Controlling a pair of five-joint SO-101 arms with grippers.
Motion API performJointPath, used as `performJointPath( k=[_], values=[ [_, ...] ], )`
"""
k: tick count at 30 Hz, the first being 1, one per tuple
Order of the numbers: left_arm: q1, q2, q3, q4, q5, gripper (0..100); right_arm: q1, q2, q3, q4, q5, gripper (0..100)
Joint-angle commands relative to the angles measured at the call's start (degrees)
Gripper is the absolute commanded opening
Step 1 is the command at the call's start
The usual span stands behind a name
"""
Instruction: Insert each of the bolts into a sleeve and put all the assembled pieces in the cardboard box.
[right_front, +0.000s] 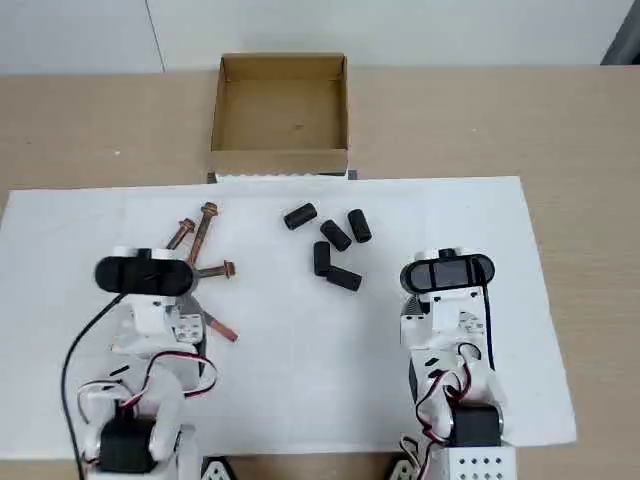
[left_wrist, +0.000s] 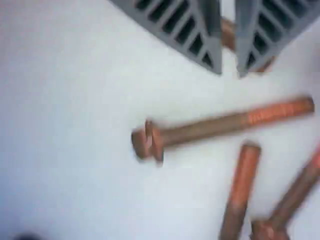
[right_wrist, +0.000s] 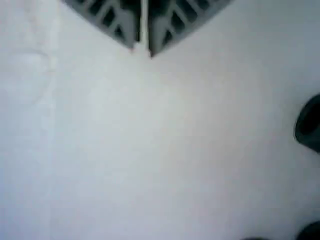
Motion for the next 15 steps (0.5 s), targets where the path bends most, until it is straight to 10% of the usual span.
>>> performJointPath(
  k=[1, 15],
  values=[
    [-0.18, 0.18, -7.08, -0.09, -1.76, 1, 0.40, -0.75, 0.88, -1.10, 0.53, 0.4],
    [-0.53, 44.66, -49.01, 19.78, -3.34, 1, 0.40, -0.75, 0.88, -1.10, 0.53, 0.4]
  ],
)
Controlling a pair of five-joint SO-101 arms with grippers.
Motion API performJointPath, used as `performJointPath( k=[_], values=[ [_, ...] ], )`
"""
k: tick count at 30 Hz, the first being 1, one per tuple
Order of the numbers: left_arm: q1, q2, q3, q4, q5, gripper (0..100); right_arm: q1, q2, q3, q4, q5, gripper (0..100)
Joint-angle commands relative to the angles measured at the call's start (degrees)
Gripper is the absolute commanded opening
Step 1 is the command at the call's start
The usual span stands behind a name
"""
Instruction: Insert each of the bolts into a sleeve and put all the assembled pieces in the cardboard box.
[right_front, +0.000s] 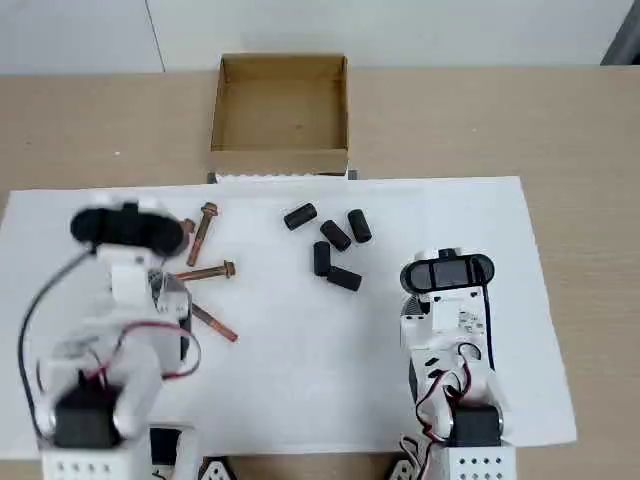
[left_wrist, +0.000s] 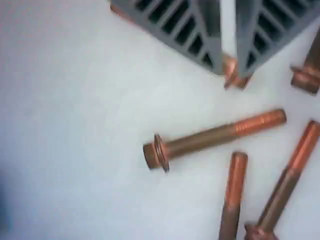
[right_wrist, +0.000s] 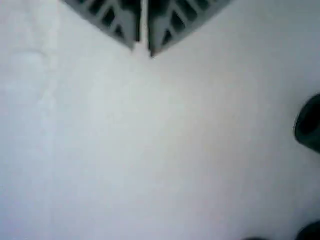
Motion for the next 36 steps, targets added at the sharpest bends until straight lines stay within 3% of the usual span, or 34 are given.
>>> performJointPath(
  k=[1, 9, 23, 28, 36],
  values=[
    [-0.53, 12.48, -15.16, 7.21, -0.26, 1, 0.40, -0.75, 0.88, -1.10, 0.53, 0.4],
    [-0.53, 22.15, -30.46, 13.89, -0.53, 1, 0.40, -0.75, 0.88, -1.10, 0.53, 0.4],
    [-0.62, 22.68, -31.52, 15.91, -0.62, 1, 0.13, -0.75, 0.88, -1.10, 0.53, 0.4],
    [-0.62, 22.77, -31.52, 15.91, -5.54, 1, 0.13, -0.75, 0.26, -1.89, 0.53, 0.5],
    [-0.62, 25.32, -31.52, 15.74, -6.33, 1, -4.35, -0.04, -12.84, 6.20, 0.70, 0.7]
  ],
)
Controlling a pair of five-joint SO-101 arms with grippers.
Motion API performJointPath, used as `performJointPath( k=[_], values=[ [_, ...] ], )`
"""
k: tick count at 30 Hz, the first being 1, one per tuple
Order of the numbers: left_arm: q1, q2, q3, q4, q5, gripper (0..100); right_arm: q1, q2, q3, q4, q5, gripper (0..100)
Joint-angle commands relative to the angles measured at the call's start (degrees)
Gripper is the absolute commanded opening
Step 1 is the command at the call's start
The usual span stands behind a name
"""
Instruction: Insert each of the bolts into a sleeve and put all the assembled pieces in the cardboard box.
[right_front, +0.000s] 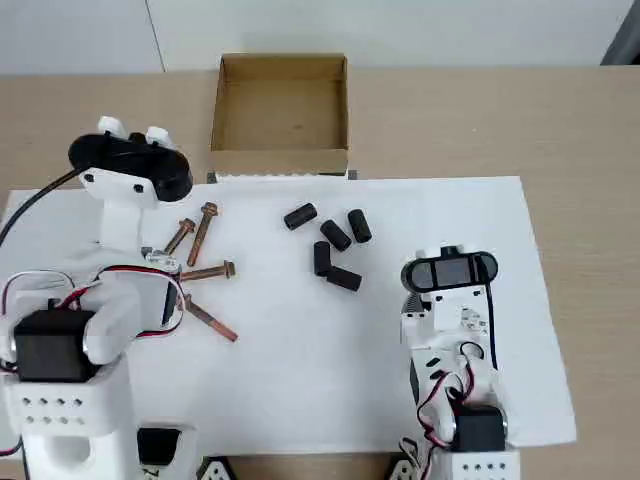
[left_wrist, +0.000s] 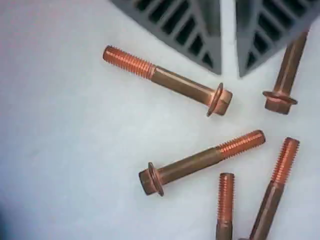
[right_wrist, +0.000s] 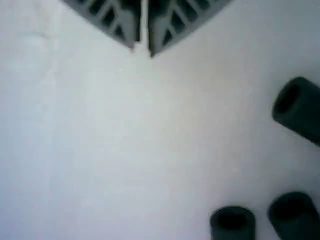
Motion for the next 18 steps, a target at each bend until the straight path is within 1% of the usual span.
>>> performJointPath(
  k=[1, 4, 7, 12, 18],
  values=[
    [-0.26, 2.73, -1.80, 0.88, -0.35, 1, -3.65, 0.31, -7.82, 3.65, 0.70, 0.7],
    [-2.46, 4.84, -2.07, 0.79, -0.35, 1, -4.97, 4.35, -12.40, 4.79, 0.70, 0.7],
    [-5.27, 5.98, -2.07, -0.09, -0.35, 1, -4.88, 13.67, -19.34, 4.97, 0.70, 0.7],
    [-8.18, 7.30, -1.98, -2.46, -0.44, 1, -5.32, 36.70, -37.10, 9.19, 0.70, 0.7],
    [-8.26, 10.90, -1.71, -2.29, -0.44, 1, -5.32, 64.92, -64.18, 21.49, 0.62, 0.7]
  ],
)
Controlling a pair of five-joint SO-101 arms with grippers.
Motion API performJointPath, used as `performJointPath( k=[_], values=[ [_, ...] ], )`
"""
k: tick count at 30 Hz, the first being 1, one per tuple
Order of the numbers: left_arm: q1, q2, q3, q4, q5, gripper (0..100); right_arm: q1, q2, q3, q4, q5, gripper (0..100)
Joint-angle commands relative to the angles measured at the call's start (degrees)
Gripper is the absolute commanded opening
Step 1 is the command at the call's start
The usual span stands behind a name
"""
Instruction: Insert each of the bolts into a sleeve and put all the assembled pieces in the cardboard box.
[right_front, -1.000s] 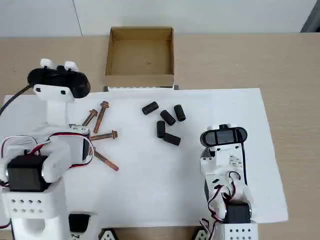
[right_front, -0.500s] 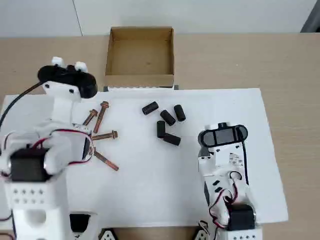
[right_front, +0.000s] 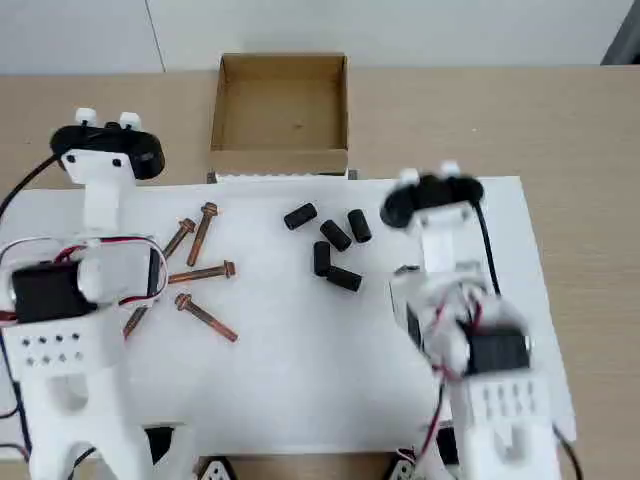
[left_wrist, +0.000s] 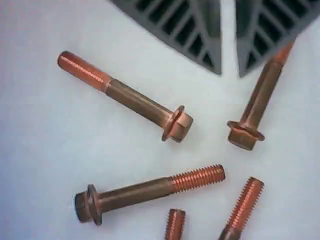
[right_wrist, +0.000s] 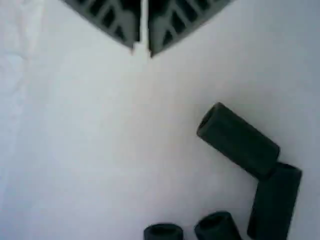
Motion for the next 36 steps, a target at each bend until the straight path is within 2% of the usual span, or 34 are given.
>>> performJointPath(
  k=[1, 6, 9, 13, 18, 24, 36],
  values=[
    [-0.35, 2.02, -1.71, -0.18, -0.09, 1, -0.22, 17.19, -19.52, 7.43, 0.62, 0.7],
    [-0.35, 5.89, -1.71, 2.11, -0.09, 1, -0.22, 35.91, -39.03, 14.90, 0.88, 0.8],
    [-0.35, 7.47, -1.71, 2.29, -0.09, 1, -0.57, 45.49, -48.35, 18.59, 4.13, 0.8],
    [-0.35, 7.91, -1.71, 2.11, -0.09, 1, -3.56, 56.22, -59.08, 21.93, 5.45, 0.8],
    [-0.35, 8.18, -1.71, 1.93, -0.35, 1, -6.02, 64.31, -66.55, 22.20, 5.45, 1.7],
    [-0.18, 8.18, -1.71, 1.93, -0.35, 1, -6.46, 72.22, -71.30, 21.67, 5.63, 11.6],
    [-0.18, 8.26, -1.63, 1.93, -2.29, 1, -6.37, 87.08, -84.92, 21.76, 8.44, 11.9]
  ],
)
